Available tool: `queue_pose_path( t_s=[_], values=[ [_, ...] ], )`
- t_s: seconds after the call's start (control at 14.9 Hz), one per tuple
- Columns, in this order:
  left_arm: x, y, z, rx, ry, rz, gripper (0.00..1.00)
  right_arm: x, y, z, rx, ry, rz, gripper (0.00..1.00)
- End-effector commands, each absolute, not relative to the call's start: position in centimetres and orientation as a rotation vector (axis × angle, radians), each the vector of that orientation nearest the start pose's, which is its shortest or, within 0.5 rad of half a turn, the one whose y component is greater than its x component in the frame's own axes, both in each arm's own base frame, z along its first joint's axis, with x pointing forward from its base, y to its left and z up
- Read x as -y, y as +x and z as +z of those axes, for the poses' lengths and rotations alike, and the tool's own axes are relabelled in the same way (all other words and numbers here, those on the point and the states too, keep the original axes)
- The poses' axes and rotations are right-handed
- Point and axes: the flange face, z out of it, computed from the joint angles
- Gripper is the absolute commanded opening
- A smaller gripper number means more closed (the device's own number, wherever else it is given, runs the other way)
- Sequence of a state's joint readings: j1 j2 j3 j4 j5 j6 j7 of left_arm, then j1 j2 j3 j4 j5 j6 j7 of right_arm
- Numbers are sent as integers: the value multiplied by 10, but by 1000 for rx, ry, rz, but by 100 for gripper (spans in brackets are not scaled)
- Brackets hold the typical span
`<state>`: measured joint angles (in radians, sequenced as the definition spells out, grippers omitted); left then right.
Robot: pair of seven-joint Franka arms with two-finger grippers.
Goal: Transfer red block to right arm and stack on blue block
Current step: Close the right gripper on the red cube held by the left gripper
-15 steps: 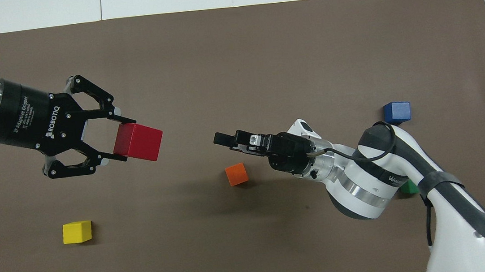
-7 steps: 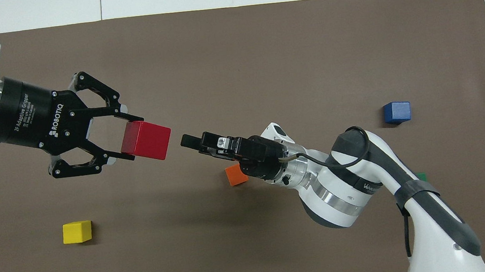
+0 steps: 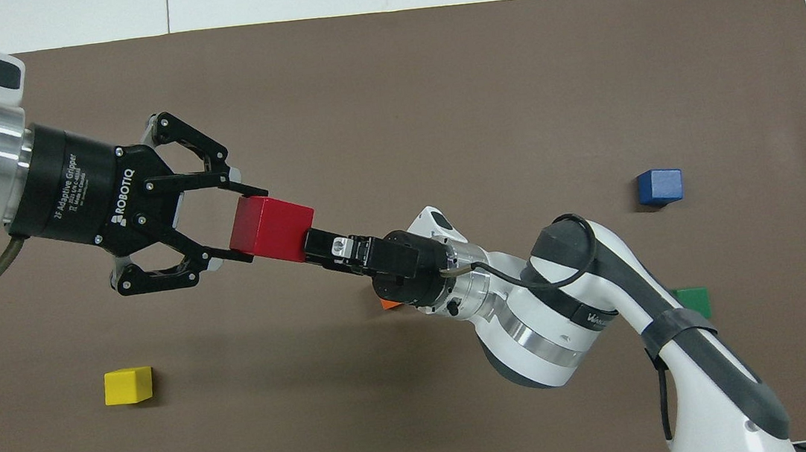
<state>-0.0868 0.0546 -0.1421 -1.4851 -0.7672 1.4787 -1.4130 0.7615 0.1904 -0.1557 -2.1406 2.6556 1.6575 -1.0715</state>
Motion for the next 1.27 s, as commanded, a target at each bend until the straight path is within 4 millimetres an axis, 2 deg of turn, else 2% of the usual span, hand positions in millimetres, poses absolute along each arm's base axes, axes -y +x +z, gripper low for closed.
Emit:
queue_pose_path(
  t_s=[0.0,0.4,0.54,0.67,1.2],
  values=[
    [205,526,663,1887,-2902,1094,0,-396,475,430,-322,-876,-344,100],
    [206,525,663,1883,-2898,1093,0,-391,473,453,-349,-881,-330,98],
    [206,525,663,1882,-2900,1092,0,-391,473,453,-370,-877,-337,64],
    [207,524,663,1878,-2900,1094,0,-393,471,451,-375,-888,-343,0],
    [207,525,661,1865,-2904,1056,0,-394,477,459,-388,-891,-337,0]
  ],
)
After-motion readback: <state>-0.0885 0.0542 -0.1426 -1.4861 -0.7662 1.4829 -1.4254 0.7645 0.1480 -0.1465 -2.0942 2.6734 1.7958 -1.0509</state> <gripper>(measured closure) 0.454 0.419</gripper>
